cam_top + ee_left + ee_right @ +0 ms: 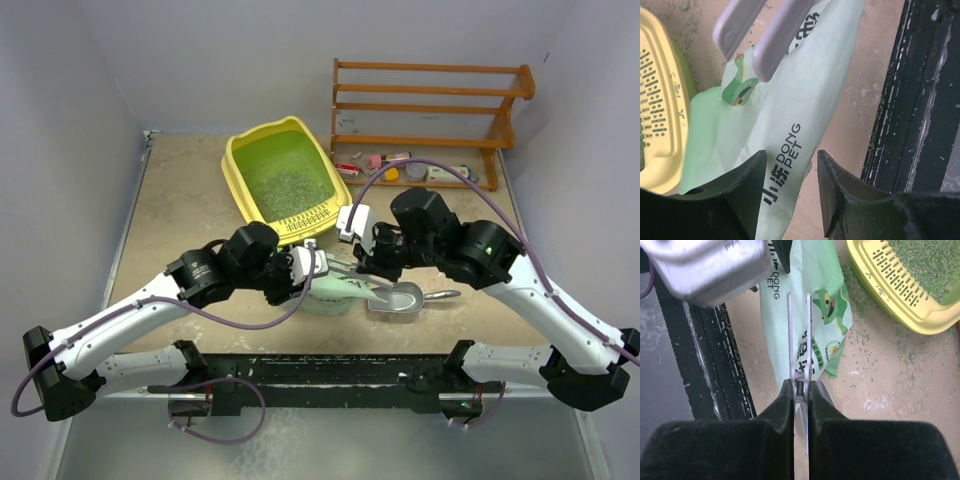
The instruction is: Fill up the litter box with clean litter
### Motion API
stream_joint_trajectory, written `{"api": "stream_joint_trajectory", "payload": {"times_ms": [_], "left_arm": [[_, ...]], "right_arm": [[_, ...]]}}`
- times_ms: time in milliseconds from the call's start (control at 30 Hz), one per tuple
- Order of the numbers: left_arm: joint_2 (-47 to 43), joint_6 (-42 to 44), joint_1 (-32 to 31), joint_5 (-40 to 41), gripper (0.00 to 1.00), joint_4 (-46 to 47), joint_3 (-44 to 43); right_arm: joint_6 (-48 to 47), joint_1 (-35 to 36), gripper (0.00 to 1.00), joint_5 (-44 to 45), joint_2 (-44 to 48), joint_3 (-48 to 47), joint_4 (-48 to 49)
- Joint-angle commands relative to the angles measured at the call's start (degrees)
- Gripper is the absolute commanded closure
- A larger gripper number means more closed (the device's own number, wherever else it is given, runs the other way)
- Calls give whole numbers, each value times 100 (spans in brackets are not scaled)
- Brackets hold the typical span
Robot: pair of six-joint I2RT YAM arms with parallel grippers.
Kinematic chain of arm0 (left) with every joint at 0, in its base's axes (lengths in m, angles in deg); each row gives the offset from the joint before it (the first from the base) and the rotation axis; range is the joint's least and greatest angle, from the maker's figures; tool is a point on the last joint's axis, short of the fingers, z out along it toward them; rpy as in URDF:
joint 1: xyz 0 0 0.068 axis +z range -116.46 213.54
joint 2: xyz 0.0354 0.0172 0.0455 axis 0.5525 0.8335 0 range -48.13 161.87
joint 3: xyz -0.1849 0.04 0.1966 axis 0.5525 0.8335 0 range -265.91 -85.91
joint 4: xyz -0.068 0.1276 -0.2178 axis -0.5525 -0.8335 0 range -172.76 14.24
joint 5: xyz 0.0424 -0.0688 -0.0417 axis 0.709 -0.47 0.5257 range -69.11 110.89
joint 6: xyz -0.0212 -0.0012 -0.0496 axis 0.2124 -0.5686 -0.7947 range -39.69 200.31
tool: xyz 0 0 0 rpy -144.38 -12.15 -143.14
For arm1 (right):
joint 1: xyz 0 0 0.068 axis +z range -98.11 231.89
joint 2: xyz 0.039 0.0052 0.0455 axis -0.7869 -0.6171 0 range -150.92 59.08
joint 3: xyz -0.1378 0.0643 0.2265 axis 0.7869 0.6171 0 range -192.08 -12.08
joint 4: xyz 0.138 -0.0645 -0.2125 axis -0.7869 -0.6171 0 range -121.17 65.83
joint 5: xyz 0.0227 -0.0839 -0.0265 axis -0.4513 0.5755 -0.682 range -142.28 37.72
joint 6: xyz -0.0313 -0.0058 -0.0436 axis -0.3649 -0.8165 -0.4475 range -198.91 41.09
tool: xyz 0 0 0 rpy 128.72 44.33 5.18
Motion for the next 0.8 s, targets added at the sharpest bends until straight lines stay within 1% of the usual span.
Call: {"api": "stream_joint_trajectory", "payload": {"times_ms": [0, 167, 300, 467, 500, 567, 600, 767], "left_arm": [[0, 275, -178, 740, 50, 350, 137], [65, 319, -230, 818, 49, 540, 277], [238, 349, -235, 572, 53, 522, 200], [371, 372, -238, 366, 74, 426, 21], [399, 360, -236, 382, 81, 394, -24], [445, 351, -231, 391, 99, 301, -150], [451, 347, -234, 389, 100, 257, -219], [331, 346, -226, 319, 100, 206, -333]], "right_arm": [[-75, 37, 100, 104, 95, -64, -1], [-6, 39, 100, 105, 145, 133, -89], [65, 46, 100, -51, 111, 358, -81], [94, 45, 100, -107, 125, 705, 78], [105, 46, 100, -125, 134, 749, 115], [118, 46, 100, -149, 136, 818, 207], [115, 46, 100, -142, 136, 855, 261], [87, 46, 100, -185, 66, 969, 465]]}}
